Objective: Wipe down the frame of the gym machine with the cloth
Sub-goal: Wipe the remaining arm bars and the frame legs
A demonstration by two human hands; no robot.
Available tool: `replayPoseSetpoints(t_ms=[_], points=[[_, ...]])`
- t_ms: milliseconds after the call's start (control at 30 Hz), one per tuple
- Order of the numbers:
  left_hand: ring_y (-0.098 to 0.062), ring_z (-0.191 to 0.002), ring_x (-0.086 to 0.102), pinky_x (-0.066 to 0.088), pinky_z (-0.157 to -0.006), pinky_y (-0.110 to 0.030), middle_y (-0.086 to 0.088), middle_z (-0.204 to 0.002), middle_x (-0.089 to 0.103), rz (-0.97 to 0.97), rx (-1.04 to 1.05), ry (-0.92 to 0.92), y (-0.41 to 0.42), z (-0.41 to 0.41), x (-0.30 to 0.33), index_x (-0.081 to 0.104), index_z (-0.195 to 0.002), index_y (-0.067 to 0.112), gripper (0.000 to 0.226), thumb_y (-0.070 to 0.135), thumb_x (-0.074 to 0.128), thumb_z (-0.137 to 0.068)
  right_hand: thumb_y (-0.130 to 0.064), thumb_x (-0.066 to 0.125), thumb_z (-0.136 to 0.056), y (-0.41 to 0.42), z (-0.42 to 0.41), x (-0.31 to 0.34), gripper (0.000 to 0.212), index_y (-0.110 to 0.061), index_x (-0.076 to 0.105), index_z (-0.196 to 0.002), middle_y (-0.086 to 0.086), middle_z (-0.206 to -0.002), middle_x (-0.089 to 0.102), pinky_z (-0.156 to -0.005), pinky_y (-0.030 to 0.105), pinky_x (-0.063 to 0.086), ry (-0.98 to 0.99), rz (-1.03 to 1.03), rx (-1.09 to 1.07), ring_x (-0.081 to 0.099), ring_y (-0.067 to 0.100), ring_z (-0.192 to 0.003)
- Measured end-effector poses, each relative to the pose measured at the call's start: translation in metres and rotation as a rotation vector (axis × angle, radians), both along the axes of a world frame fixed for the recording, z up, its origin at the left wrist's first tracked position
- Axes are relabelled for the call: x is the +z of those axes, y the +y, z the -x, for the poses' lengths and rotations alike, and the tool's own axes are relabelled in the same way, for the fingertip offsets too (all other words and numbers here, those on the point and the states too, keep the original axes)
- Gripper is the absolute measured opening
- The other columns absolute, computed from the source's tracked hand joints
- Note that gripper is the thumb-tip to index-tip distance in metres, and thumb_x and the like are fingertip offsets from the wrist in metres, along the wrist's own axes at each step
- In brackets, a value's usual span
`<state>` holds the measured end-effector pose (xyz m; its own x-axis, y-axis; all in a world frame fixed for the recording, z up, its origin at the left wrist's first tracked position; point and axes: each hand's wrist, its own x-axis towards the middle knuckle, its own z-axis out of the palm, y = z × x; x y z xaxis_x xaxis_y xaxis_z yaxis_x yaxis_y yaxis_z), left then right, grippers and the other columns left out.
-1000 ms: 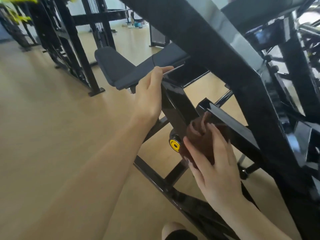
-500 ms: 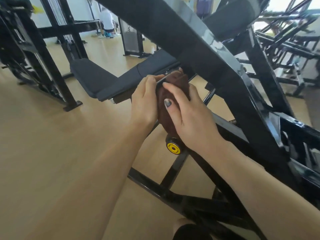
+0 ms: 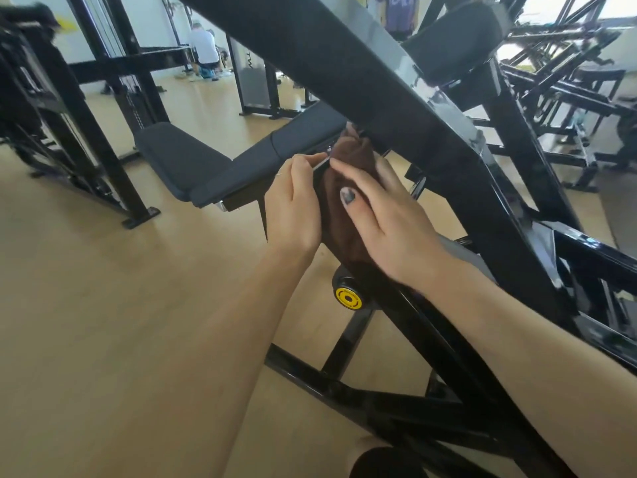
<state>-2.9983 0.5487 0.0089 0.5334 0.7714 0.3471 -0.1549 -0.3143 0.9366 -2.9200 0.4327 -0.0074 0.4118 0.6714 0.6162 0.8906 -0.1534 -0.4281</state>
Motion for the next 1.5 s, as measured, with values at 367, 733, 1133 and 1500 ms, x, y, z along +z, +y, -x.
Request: replayPoseSetpoints(t_ms=[367, 733, 1133, 1500], points=[[0.019, -0.095, 0.048, 0.028, -0.072, 0.011, 0.015, -0.12, 0.059, -0.039, 0.052, 0.024, -0.007, -0.004, -0.002, 0.068, -0.125, 0.02, 0.047, 0.025, 0.023, -0.111, -0.021, 0.033, -0.112, 0.049, -0.042, 0.02, 0.039, 0.004, 0.058, -0.128, 0.02, -0.127, 0.063, -0.072, 0.015, 0.027, 0.449, -0.167, -0.336, 0.056, 0.032, -0.121], [-0.003, -0.073, 0.054, 0.042, -0.065, -0.02, 0.003, -0.083, 0.063, -0.082, 0.072, 0.002, 0.004, -0.004, -0.007, 0.066, -0.091, 0.016, 0.036, 0.022, 0.034, -0.107, -0.035, 0.037, -0.11, 0.024, 0.017, 0.014, 0.04, -0.019, 0.056, -0.141, 0.006, -0.145, 0.047, -0.094, 0.016, 0.033, 0.095, -0.091, -0.091, 0.049, 0.019, -0.127], [-0.002, -0.074, 0.054, 0.043, -0.066, -0.019, 0.005, -0.083, 0.062, -0.102, 0.045, -0.003, 0.005, -0.002, -0.006, 0.065, -0.091, 0.017, 0.037, 0.021, 0.033, -0.108, -0.037, 0.035, -0.111, 0.029, 0.017, 0.013, 0.041, -0.021, 0.052, -0.144, 0.01, -0.147, 0.046, -0.1, 0.027, 0.043, 0.114, -0.087, -0.162, 0.049, 0.022, -0.129], [-0.009, -0.104, 0.063, 0.052, -0.085, -0.025, -0.002, -0.111, 0.069, -0.166, -0.078, 0.061, 0.01, 0.006, -0.003, 0.069, -0.111, 0.013, 0.044, 0.024, 0.027, -0.109, -0.031, 0.055, -0.105, -0.004, 0.029, -0.035, 0.04, -0.012, 0.062, -0.139, 0.024, -0.136, 0.06, -0.101, 0.041, 0.052, -0.483, -0.163, -0.222, 0.059, 0.033, -0.123]])
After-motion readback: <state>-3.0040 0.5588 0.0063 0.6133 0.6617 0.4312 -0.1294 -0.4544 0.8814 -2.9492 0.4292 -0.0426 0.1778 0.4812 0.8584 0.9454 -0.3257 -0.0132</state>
